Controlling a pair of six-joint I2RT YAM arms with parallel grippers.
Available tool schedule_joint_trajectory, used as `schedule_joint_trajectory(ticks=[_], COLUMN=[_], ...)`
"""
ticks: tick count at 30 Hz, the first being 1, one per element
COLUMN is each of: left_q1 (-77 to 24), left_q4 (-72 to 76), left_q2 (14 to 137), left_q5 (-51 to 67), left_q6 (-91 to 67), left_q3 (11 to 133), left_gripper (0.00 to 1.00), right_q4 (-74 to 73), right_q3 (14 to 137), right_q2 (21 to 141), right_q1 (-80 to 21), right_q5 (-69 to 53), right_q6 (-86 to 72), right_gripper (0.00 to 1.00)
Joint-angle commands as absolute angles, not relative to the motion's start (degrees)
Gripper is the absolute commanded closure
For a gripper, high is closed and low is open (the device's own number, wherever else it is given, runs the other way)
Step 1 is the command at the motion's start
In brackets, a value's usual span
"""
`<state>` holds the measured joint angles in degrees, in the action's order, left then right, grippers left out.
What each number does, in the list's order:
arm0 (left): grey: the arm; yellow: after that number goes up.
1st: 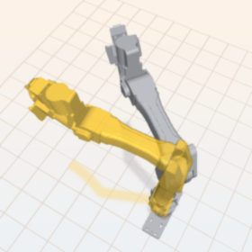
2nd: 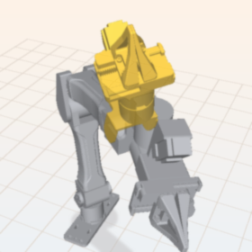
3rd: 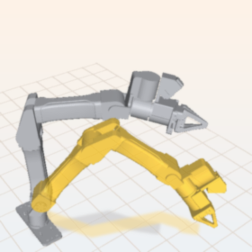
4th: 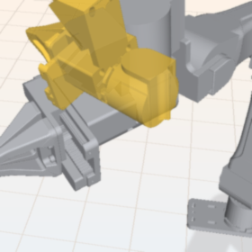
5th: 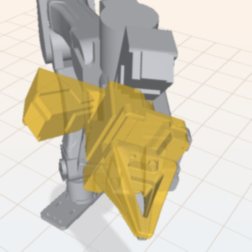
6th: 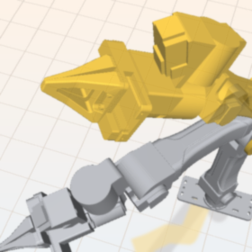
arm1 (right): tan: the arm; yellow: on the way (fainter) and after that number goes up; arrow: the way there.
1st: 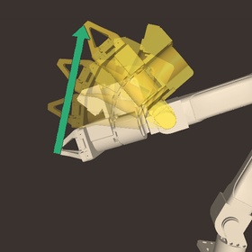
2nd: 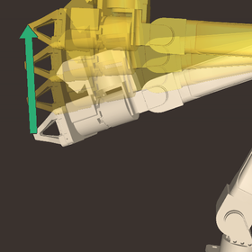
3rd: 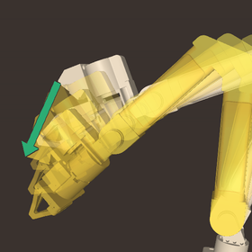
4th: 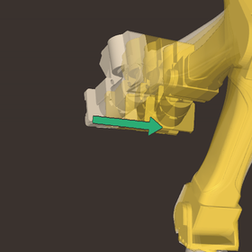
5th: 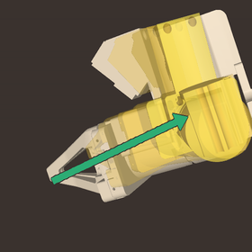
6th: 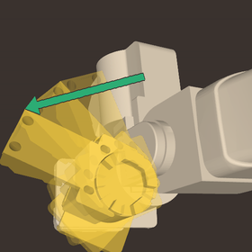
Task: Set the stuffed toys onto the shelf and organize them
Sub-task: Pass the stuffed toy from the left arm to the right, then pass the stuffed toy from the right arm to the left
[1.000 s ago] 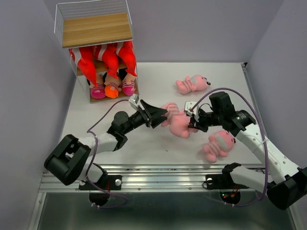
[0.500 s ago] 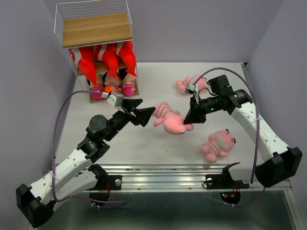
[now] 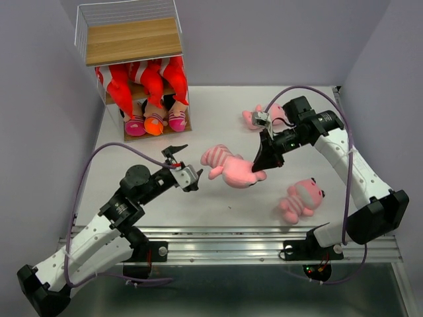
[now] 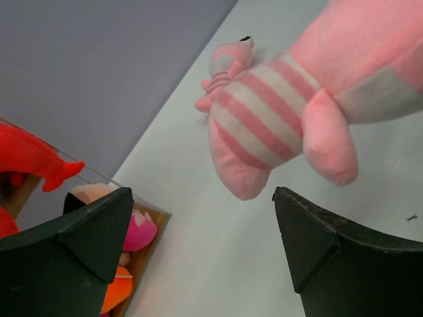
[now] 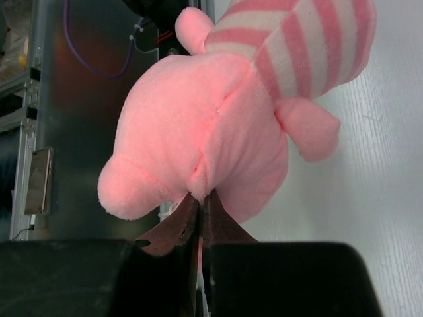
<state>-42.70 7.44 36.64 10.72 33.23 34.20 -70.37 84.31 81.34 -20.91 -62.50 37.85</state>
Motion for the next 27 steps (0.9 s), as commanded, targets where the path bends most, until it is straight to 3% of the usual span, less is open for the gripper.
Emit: schedule_joint_trajectory(ticks=[1, 19, 25, 27], left_q1=[-43.0, -44.4, -46.6, -46.8], left_q4=[7.6, 10.2, 14.1, 14.1], left_q2=[33.0, 44.4, 46.6, 47.9], left_q5=[14.5, 28.7, 27.2, 26.6], left_q6=[48.5, 50.6, 49.2, 48.7], left_q3=[31.8, 34.8, 35.5, 36.3], left_gripper=[0.01, 0.01, 0.07, 0.14], right_q4=[-73.3, -75.8, -75.8, -75.2], right_q3=[86.0, 86.7, 86.0, 86.0], right_q2=[80.8, 82.9, 83.5, 83.2], right_q1=[-20.6, -23.6, -24.1, -24.1], right_q5=[-63.5, -67.8, -68.5, -68.5], right_q6=[41.3, 44.0, 44.4, 43.7], right_gripper=[0.99, 0.99, 0.99, 0.99])
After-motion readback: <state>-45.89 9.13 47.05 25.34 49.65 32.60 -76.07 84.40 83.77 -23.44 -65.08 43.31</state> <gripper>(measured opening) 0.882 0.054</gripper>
